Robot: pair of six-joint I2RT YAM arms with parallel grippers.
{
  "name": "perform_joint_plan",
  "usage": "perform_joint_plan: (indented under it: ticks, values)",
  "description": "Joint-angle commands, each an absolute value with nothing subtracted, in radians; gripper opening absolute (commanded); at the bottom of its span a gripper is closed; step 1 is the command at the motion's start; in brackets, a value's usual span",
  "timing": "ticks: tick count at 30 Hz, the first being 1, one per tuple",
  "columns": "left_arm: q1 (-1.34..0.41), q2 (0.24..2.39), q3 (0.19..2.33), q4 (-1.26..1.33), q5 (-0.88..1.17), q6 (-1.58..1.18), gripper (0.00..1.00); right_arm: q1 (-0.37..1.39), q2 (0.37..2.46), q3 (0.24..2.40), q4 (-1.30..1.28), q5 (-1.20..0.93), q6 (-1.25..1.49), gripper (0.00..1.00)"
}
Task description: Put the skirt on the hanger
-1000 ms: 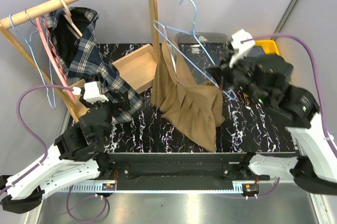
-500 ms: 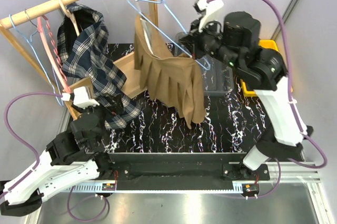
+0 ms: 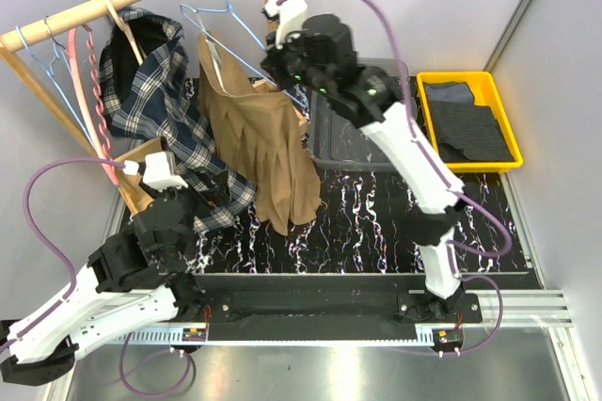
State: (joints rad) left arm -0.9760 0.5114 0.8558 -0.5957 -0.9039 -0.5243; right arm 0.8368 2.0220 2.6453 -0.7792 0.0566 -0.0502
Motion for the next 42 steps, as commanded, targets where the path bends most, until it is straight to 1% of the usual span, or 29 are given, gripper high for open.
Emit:
perform_joint_plan:
  ticks: [1, 9, 16, 22, 23, 24, 25, 26, 27, 28, 29, 32, 36, 38, 39, 40, 41, 42]
  values:
    - [-0.977, 0.489, 0.839, -0.502, -0.853, -0.497, 0.99, 0.833, 2.071, 2.758, -0.458, 0.104, -0.115, 0.00]
    - [-0.977, 0.497, 0.838, -0.499, -0.813, -0.486, 0.99, 0.787, 2.184, 2.776, -0.324, 0.072, -0.069, 0.00]
    - [-0.977, 0.505, 0.828, -0.486, -0.784, -0.486, 0.99, 0.769, 2.273, 2.790, -0.307, 0.026, -0.051, 0.00]
    - [-0.977, 0.511, 0.824, -0.486, -0.779, -0.480, 0.99, 0.767, 2.255, 2.743, -0.324, 0.035, -0.052, 0.00]
    - [-0.977, 0.512, 0.825, -0.486, -0.778, -0.482, 0.99, 0.767, 2.241, 2.731, -0.328, 0.038, -0.054, 0.07]
    - [-0.977, 0.509, 0.828, -0.486, -0.773, -0.480, 0.99, 0.767, 2.212, 2.718, -0.330, 0.050, -0.058, 0.24]
    - [-0.977, 0.509, 0.828, -0.486, -0.772, -0.480, 0.99, 0.767, 2.194, 2.694, -0.328, 0.058, -0.060, 0.44]
    - [-0.977, 0.509, 0.830, -0.491, -0.770, -0.485, 0.99, 0.765, 2.175, 2.682, -0.328, 0.061, -0.067, 0.76]
    - [-0.977, 0.508, 0.833, -0.495, -0.778, -0.492, 0.99, 0.767, 2.137, 2.669, -0.328, 0.083, -0.071, 0.86]
    - [-0.977, 0.506, 0.838, -0.511, -0.778, -0.502, 0.99, 0.767, 2.117, 2.643, -0.328, 0.092, -0.075, 0.91]
    - [-0.977, 0.506, 0.848, -0.518, -0.778, -0.505, 0.99, 0.765, 2.097, 2.631, -0.331, 0.101, -0.081, 1.00]
    - [-0.977, 0.506, 0.877, -0.575, -0.805, -0.555, 0.99, 0.767, 2.020, 2.602, -0.382, 0.138, -0.098, 1.00]
    - [-0.977, 0.500, 0.896, -0.643, -0.816, -0.589, 0.99, 0.767, 1.896, 2.536, -0.572, 0.156, -0.080, 1.00]
    - [-0.977, 0.499, 0.894, -0.655, -0.819, -0.595, 0.99, 0.767, 1.841, 2.426, -0.638, 0.161, -0.049, 1.00]
    - [-0.977, 0.500, 0.891, -0.666, -0.816, -0.594, 0.99, 0.767, 1.774, 2.375, -0.646, 0.167, -0.035, 1.00]
    - [-0.977, 0.500, 0.888, -0.667, -0.818, -0.591, 0.99, 0.765, 1.735, 2.252, -0.646, 0.169, -0.026, 0.99]
    - [-0.977, 0.503, 0.885, -0.672, -0.818, -0.594, 0.99, 0.767, 1.659, 2.184, -0.614, 0.198, -0.006, 1.00]
    - [-0.977, 0.506, 0.881, -0.675, -0.816, -0.591, 0.99, 0.767, 1.619, 2.052, -0.598, 0.207, 0.036, 0.99]
